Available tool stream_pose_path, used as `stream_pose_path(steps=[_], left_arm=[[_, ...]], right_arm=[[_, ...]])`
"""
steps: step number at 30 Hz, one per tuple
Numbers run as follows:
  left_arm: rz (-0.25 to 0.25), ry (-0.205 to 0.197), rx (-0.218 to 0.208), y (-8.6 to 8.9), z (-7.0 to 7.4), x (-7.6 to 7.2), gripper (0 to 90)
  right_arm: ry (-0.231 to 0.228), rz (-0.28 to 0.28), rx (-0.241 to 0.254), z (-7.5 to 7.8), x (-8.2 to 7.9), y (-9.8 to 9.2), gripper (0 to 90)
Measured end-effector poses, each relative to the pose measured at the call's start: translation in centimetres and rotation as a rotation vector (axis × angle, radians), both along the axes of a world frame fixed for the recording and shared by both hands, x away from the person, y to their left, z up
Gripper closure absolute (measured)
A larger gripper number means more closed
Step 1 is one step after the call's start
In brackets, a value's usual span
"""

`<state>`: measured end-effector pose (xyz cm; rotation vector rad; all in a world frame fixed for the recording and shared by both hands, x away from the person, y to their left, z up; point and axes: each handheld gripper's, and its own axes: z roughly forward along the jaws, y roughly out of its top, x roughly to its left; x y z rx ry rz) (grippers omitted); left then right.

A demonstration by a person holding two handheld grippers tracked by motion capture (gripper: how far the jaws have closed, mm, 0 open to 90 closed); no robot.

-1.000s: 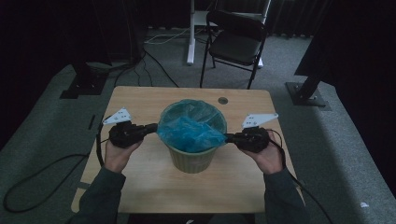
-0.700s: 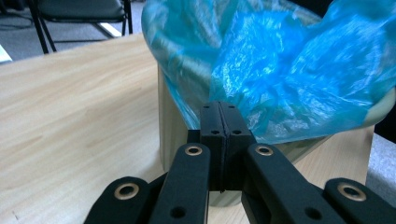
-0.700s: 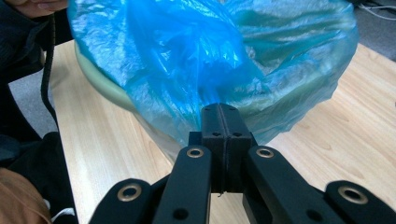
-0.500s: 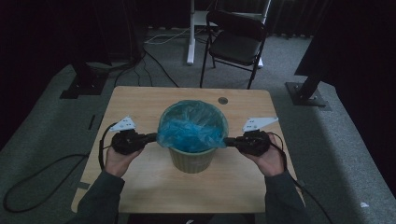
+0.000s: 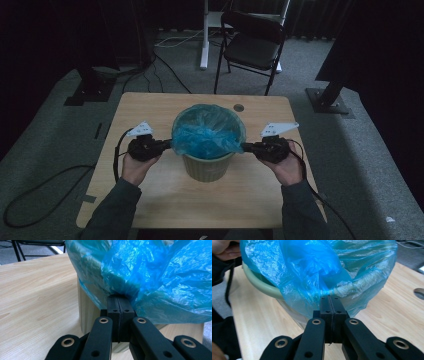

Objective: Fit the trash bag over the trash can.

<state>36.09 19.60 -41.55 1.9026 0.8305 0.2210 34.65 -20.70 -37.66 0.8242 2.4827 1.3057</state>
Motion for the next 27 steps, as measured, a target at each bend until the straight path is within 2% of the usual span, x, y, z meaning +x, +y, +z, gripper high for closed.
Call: stream_pose_path(steps=[5,8,13,18,24,27], left_arm=[[0.031,0.030,0.027,-0.2,-1.1,0.7,89.5],[0.047,0.030,0.020,0.1,-1.1,0.6,89.2],[0.073,-0.003,-0.013,1.5,-0.1,0.0,77.3],[0.088,-0.034,-0.039,2.7,1.1,-0.7,70.9],[0.096,-0.058,-0.083,3.1,2.4,-0.5,66.7],[0.079,-0.067,-0.105,2.8,3.3,0.0,63.9]], right_arm=[[0.004,-0.033,-0.020,-0.7,0.6,-0.2,90.0],[0.015,-0.045,-0.020,-1.1,0.7,-0.3,89.9],[-0.007,-0.058,0.000,-0.4,0.4,-0.7,81.4],[-0.028,-0.064,0.042,0.8,0.1,-1.1,74.2],[-0.029,-0.042,0.064,1.6,0.2,-0.5,68.9],[-0.021,-0.023,0.069,1.7,0.3,0.0,65.9]])
